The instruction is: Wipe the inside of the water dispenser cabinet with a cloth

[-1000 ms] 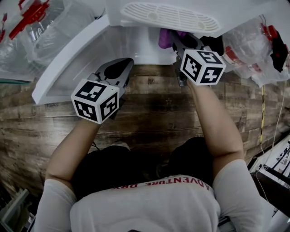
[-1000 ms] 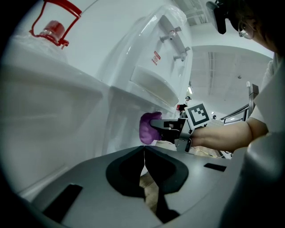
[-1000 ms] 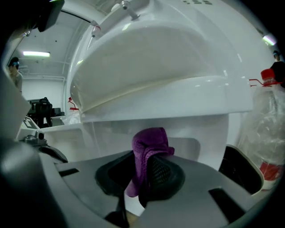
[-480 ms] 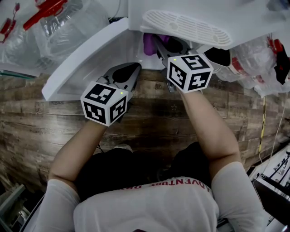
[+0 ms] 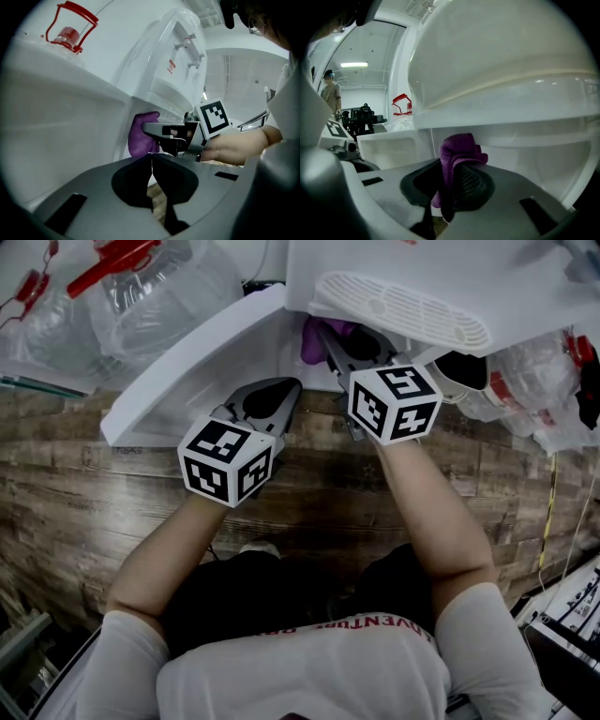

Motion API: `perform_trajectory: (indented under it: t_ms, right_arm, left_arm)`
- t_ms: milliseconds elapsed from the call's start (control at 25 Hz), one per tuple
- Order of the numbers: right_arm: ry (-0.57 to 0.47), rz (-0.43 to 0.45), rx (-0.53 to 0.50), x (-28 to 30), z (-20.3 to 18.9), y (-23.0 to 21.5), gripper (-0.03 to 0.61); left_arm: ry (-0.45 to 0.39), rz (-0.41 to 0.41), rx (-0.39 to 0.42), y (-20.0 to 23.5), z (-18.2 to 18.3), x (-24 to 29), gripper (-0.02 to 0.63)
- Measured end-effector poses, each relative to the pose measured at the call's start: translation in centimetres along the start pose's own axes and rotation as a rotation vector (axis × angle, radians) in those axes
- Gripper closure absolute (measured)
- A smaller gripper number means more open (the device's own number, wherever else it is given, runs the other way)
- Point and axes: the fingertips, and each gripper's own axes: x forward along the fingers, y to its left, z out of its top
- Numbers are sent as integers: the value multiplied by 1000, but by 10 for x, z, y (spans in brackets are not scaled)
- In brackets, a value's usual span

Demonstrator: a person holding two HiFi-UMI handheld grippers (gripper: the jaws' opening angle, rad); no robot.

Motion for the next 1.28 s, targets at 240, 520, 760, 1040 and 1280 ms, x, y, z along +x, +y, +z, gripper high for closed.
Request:
perform_trajectory:
  t_ms: [240,520,760,1040,1280]
  right_arm:
    - [70,-29,13,-26,-32,-13,515]
    - [154,43,-29,-76,-48,-9,514]
    - [153,132,110,-137,6,25,515]
    - [163,234,0,-232,134,63,515]
    - [105,297,-54,-326,288,103,515]
  left_arm:
    - [8,43,-6,7,-3,5,586]
    - [19,12,126,-16,29,17,586]
    - [86,16,119,-55,77,-19,586]
    - [123,-13,40,-143,161,-84,586]
    - [111,-41,15,-230,278,-163,586]
